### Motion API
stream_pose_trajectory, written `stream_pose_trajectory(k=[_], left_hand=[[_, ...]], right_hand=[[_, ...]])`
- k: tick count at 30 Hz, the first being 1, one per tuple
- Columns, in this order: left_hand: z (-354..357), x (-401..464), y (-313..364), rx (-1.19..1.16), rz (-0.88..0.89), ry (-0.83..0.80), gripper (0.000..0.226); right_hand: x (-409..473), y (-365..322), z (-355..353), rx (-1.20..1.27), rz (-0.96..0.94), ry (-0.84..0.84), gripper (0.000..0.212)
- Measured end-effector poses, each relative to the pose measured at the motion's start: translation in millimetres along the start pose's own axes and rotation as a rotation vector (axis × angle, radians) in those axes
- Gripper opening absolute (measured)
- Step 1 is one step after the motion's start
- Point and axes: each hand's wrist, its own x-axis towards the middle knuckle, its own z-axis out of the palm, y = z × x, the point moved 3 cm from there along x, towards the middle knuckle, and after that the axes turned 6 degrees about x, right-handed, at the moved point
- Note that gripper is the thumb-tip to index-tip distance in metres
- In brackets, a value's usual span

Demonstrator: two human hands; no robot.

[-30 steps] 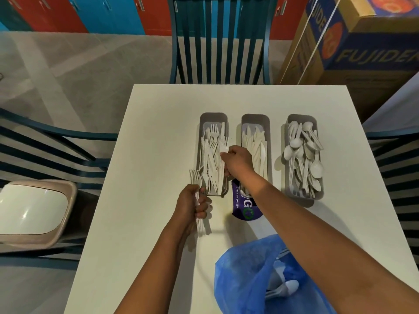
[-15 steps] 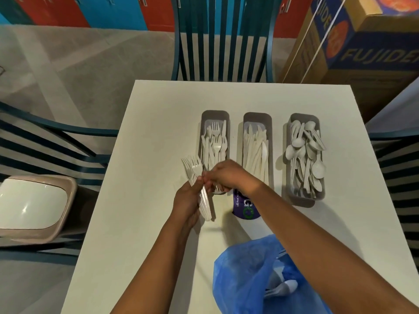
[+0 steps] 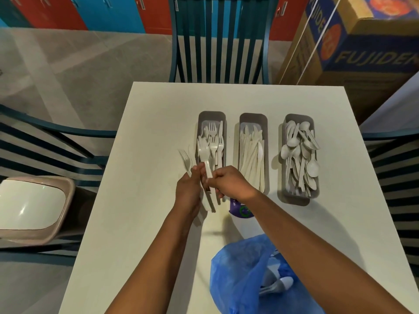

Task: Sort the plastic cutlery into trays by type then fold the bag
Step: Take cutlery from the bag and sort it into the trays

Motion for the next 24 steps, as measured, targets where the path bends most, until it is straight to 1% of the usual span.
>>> stream_pose_trajectory(k=[1, 4, 7, 11, 14, 17, 18, 19, 22, 23, 24], left_hand=[[-2, 0, 1, 0.013, 0.02, 0.022, 0.029], [-8, -1, 2, 0.065, 0.02, 0.084, 0.031], [-6, -6, 2, -0.045, -0.073, 0.053, 0.032], [-2, -10, 1, -0.143, -0.141, -0.002, 0.032], [-1, -9, 0, -0.178, -0.163, -0.015, 0.029], [-4, -7, 1, -0.176, -0.173, -0.014, 0.028], [-4, -5, 1, -0.176, -0.173, -0.007, 0.028], [-4, -4, 1, -0.175, -0.169, 0.006, 0.029], [0, 0, 3, -0.175, -0.148, 0.032, 0.03], [1, 0, 3, -0.15, -0.142, 0.035, 0.029], [3, -1, 4, -0.116, -0.134, 0.041, 0.029]], right_hand=[[2, 0, -3, 0.013, 0.007, 0.038, 0.024], [9, -1, -11, -0.013, 0.042, 0.1, 0.036], [15, -2, -15, -0.109, 0.046, 0.134, 0.041], [25, -9, -16, -0.15, 0.043, 0.154, 0.04], [24, -15, -19, -0.163, 0.038, 0.16, 0.029], [17, -16, -19, -0.163, -0.013, 0.183, 0.037], [14, -16, -17, -0.154, -0.025, 0.143, 0.038], [10, -15, -14, -0.147, -0.01, 0.062, 0.038], [0, -3, 2, -0.101, 0.098, -0.232, 0.031], [-2, 1, 7, -0.087, 0.094, -0.274, 0.031], [-3, 5, 11, -0.067, 0.072, -0.274, 0.032]])
